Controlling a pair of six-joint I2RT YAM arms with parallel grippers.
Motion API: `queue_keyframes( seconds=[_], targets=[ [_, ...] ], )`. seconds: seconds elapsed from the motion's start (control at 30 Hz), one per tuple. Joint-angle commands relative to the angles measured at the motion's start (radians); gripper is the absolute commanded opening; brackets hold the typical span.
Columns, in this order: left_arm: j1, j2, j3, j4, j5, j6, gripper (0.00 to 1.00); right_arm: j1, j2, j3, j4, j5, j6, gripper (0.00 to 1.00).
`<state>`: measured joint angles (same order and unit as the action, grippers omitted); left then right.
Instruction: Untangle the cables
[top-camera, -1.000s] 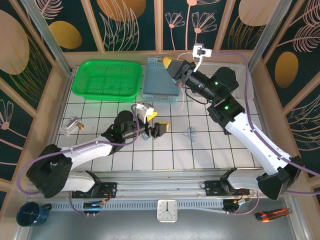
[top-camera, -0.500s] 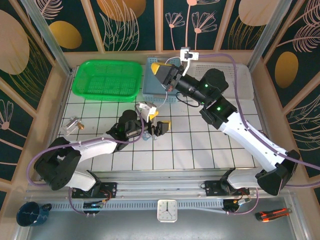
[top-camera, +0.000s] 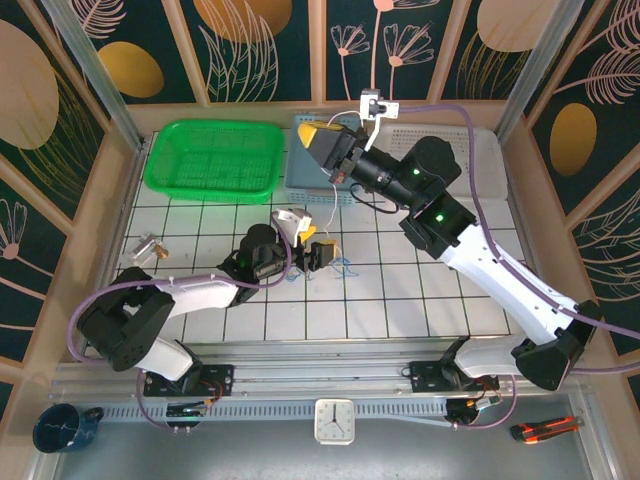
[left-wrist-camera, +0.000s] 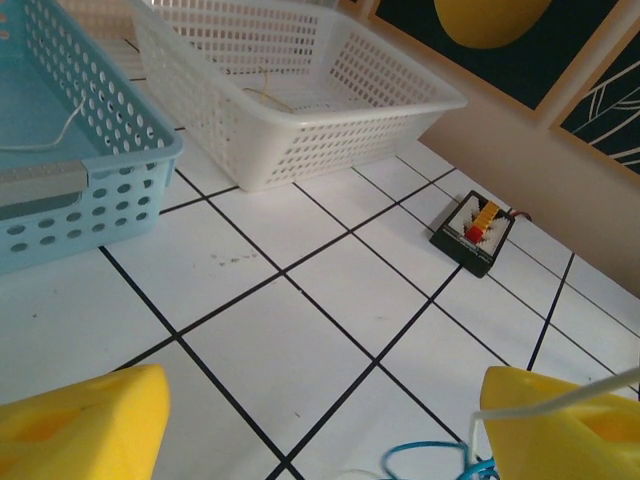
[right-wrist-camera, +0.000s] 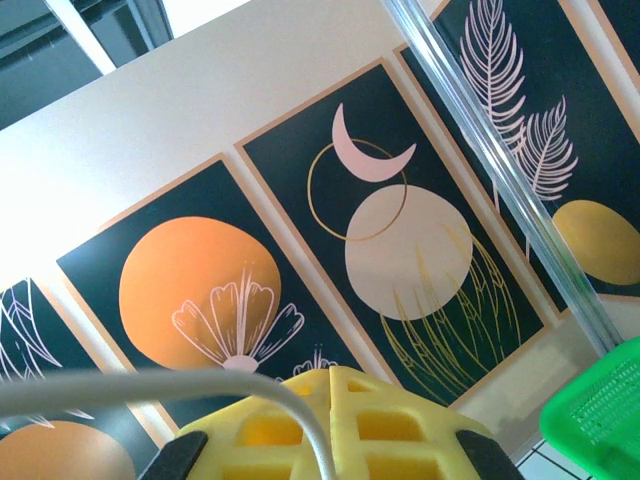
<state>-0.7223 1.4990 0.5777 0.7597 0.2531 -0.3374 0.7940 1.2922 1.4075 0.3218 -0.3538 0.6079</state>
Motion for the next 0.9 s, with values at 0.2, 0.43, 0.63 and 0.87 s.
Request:
queue_keyframes(
  seconds=[0.2,0.43,0.63,0.87],
  targets=[
    [-0.006,0.028,0.015,0.046,0.047,-0.007,0.8,0.017,-0.02,0.05,0.02,0.022,-0.017,0.0],
    [-0.005,0.046,0.002,0.073,0.065,-0.016,0.45,0.018,-0.014,0.094,0.005,0.03,-0.039,0.0],
    [-0.006,0.061,-0.021,0.088,0.077,-0.028,0.24,0.004,-0.011,0.202,-0.031,0.073,-0.103,0.0],
    [-0.005,0.09,-0.049,0.108,0.096,-0.051,0.11,-0.064,-0.01,0.323,-0.021,0.09,-0.115,0.0]
  ],
)
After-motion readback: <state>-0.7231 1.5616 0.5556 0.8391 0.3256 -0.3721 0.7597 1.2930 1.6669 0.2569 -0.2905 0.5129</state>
